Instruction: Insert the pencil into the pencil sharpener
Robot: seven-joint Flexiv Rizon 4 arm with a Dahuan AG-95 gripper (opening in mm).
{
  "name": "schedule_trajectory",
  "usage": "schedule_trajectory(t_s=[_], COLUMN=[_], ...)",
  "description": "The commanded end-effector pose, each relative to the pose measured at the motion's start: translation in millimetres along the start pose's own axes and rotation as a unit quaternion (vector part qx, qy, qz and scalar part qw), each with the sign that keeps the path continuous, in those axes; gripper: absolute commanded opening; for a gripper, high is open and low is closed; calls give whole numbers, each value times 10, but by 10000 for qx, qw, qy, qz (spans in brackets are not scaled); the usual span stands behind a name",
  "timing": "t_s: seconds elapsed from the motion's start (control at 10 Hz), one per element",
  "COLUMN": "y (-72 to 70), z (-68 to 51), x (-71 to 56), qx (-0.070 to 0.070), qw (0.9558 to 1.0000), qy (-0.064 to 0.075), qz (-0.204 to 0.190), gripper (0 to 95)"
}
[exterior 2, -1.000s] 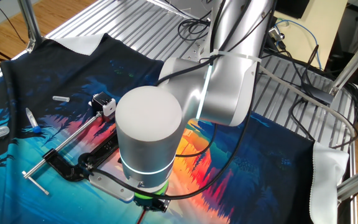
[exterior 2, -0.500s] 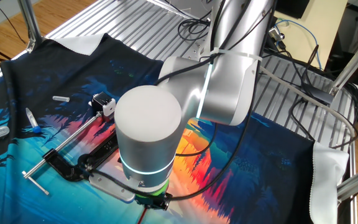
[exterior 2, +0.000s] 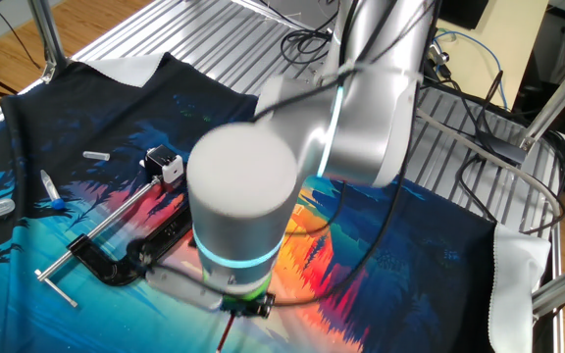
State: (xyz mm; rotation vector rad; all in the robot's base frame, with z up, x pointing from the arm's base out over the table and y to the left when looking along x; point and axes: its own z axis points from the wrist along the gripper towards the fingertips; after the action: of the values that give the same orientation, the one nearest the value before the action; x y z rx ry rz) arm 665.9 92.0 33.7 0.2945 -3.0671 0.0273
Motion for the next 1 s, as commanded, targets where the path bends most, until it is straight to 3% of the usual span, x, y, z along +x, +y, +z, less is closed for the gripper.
schedule_trajectory(t_s=[0.1,0.4,1.0], y=[-14,-49,-107], z=[-52,-147,-237], x=[47,181,424], qx=[35,135,145], qw=[10000,9997,9996], qy=[18,45,59], qz=[-15,-216,-240], gripper=[0,0,0])
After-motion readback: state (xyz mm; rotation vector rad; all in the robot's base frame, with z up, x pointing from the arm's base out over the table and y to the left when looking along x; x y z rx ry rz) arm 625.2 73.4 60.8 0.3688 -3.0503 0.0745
